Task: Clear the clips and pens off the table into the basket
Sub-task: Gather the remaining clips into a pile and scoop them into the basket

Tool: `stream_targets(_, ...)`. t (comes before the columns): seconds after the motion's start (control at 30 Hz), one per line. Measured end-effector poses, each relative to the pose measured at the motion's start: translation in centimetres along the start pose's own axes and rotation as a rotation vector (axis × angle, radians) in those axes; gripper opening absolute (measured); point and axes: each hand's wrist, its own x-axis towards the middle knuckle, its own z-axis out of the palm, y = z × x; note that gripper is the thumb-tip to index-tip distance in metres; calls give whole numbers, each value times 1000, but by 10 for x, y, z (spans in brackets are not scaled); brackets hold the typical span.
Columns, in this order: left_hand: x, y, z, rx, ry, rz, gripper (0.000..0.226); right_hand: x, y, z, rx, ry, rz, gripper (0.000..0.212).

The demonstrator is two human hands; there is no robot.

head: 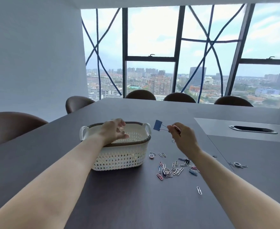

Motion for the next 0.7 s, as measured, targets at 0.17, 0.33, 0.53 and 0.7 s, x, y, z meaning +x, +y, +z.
stream_targets(0.17,3,-18,-2,63,42,62,19,6,-14,16,42,-11,-40,33)
stream_targets(0.33,-2,-33,-3,89,99,96,27,10,-24,30,58,-21,-75,34)
stream_targets(0.53,-20,-43,-7,213,252,94,39,21,-39,49,111,-23,-103,30)
stream_targets(0.7,-41,-55,-4,195,377,130,69,41,-62,86,134,-141,-157,30)
